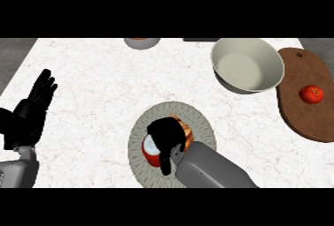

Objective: Pick the can from the placemat and place it in the bowl

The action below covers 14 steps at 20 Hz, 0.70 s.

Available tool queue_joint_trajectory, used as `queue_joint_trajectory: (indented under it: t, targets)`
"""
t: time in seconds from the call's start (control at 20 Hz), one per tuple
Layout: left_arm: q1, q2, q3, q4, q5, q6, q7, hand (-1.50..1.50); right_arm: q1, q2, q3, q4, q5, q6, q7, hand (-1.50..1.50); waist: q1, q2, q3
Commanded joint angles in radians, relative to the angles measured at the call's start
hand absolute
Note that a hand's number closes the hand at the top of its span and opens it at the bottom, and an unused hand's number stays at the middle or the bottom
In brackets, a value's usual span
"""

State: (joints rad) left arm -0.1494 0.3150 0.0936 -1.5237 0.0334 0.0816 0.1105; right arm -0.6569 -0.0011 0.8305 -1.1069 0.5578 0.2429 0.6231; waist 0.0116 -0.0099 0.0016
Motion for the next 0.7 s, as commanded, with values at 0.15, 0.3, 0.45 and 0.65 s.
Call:
queue_joint_trajectory:
  t: [0.15,0.3,0.45,0.65]
  targets:
    - [0.020,-0.034,-0.009,-0.006,-0.031,0.011,-0.010,0.00,-0.065,-0.051,-0.106,0.154,0.072,-0.074,-0.171,1.50,-0.001,0.012,-0.001]
    - [-0.016,-0.049,-0.011,0.037,-0.034,0.012,-0.017,0.00,-0.137,-0.037,-0.174,0.309,0.089,-0.117,-0.248,1.50,0.003,0.016,-0.001]
    - [0.062,-0.042,-0.005,-0.051,-0.024,-0.007,-0.023,0.00,-0.165,-0.070,-0.219,0.226,0.118,-0.121,-0.208,1.50,0.000,0.010,-0.002]
    - [-0.009,-0.051,0.003,-0.011,-0.038,0.024,0.034,0.00,-0.158,-0.112,-0.228,0.075,0.171,-0.143,-0.156,1.50,-0.017,0.005,-0.002]
